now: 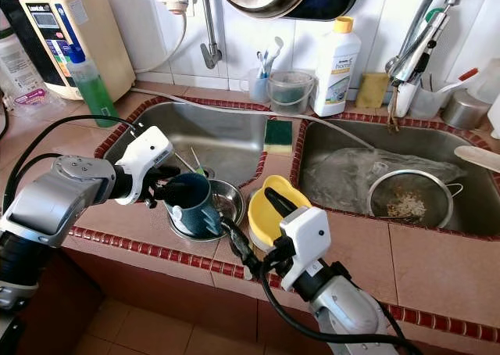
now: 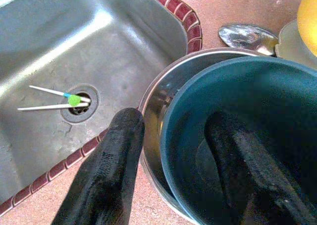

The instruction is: Kitchen organization

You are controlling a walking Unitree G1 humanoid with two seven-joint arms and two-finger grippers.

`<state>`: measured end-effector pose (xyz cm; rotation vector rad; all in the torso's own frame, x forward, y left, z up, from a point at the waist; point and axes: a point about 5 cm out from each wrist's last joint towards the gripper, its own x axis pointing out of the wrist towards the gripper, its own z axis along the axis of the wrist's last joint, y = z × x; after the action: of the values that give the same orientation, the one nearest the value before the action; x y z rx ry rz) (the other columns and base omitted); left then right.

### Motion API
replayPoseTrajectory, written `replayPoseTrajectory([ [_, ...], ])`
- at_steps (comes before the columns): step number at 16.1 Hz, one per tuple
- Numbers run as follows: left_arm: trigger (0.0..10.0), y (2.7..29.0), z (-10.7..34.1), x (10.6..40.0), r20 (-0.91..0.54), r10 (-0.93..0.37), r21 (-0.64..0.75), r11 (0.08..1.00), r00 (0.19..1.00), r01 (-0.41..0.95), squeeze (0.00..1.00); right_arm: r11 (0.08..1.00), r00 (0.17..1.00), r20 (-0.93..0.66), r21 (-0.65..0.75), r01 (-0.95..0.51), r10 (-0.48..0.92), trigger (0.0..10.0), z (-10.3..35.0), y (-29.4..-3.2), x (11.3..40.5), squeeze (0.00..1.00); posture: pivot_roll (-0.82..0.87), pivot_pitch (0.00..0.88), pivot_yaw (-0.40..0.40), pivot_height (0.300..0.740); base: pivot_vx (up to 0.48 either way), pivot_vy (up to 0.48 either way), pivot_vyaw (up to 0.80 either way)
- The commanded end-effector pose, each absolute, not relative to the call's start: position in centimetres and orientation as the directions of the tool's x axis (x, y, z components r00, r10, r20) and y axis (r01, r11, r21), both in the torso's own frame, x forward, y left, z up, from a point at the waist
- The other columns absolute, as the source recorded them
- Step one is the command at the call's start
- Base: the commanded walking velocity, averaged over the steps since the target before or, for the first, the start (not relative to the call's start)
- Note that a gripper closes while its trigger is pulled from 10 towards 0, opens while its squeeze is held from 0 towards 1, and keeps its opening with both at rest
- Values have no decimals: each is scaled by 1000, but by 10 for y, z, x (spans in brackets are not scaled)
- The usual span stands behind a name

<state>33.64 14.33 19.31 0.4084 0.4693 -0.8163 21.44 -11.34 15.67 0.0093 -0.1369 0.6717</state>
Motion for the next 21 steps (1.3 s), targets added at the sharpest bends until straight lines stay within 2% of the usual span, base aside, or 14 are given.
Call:
replayPoseTrajectory([
  [1, 0, 145, 198, 336, -540, -590, 186, 612, 600, 769, 0, 775, 766, 129, -43, -631, 630, 10000, 158, -112, 214, 0, -213, 13, 93, 740, 0, 0, 0],
  [21, 0, 150, 209, 339, -526, -594, 196, 612, 609, 766, 0, 779, 768, 135, -61, -625, 626, 10000, 161, -111, 219, 0, -206, 36, 87, 740, 0, 0, 0],
])
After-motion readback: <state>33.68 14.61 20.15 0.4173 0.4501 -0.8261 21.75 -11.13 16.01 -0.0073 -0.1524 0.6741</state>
